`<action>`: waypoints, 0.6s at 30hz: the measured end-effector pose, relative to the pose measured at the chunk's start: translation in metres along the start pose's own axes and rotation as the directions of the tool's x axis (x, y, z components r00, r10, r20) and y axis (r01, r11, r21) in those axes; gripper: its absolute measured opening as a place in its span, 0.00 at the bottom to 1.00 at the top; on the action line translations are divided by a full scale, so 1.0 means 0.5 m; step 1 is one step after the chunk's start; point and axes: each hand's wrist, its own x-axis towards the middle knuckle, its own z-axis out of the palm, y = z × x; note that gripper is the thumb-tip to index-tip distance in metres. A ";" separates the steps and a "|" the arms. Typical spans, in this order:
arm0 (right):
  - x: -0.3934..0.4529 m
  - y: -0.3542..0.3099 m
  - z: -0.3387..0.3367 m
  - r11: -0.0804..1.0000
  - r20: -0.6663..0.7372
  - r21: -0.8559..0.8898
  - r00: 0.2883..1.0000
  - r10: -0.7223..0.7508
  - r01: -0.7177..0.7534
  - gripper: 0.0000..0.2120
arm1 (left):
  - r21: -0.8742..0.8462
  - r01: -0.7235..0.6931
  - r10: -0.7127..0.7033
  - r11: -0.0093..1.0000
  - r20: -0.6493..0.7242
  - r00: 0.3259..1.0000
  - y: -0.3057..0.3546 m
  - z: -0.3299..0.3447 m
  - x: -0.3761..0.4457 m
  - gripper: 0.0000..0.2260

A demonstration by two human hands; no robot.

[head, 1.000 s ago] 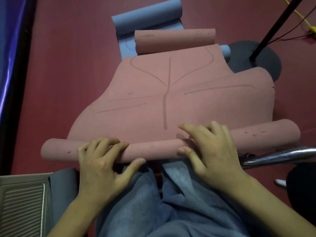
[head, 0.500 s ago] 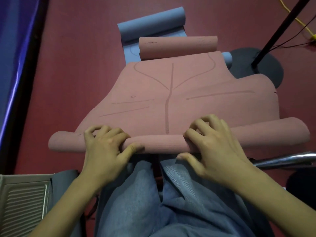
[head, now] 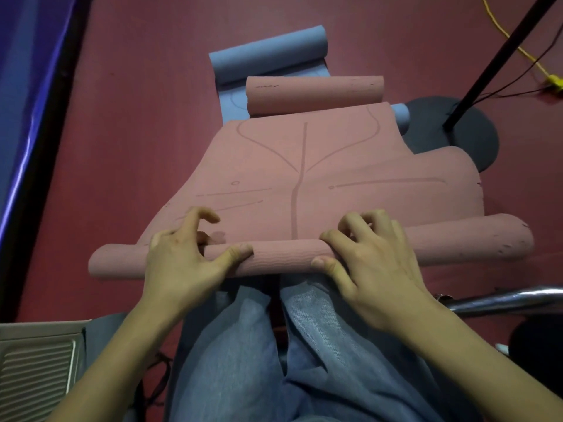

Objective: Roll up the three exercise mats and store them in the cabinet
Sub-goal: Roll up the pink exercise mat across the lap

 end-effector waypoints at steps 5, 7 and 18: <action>0.025 -0.006 -0.009 0.997 -0.038 0.072 0.999 0.014 -0.011 0.21 | 0.112 -0.063 0.064 0.992 -0.010 0.998 0.004 0.006 0.017 0.25; 0.033 -0.009 -0.012 0.994 -0.064 0.113 0.998 0.019 -0.011 0.18 | 0.171 -0.090 0.101 0.981 -0.059 0.993 -0.003 0.014 0.013 0.23; 0.042 -0.009 0.002 0.998 -0.042 0.064 0.999 0.021 -0.018 0.16 | 0.461 -0.257 0.303 0.849 -0.027 0.952 0.010 0.052 -0.082 0.29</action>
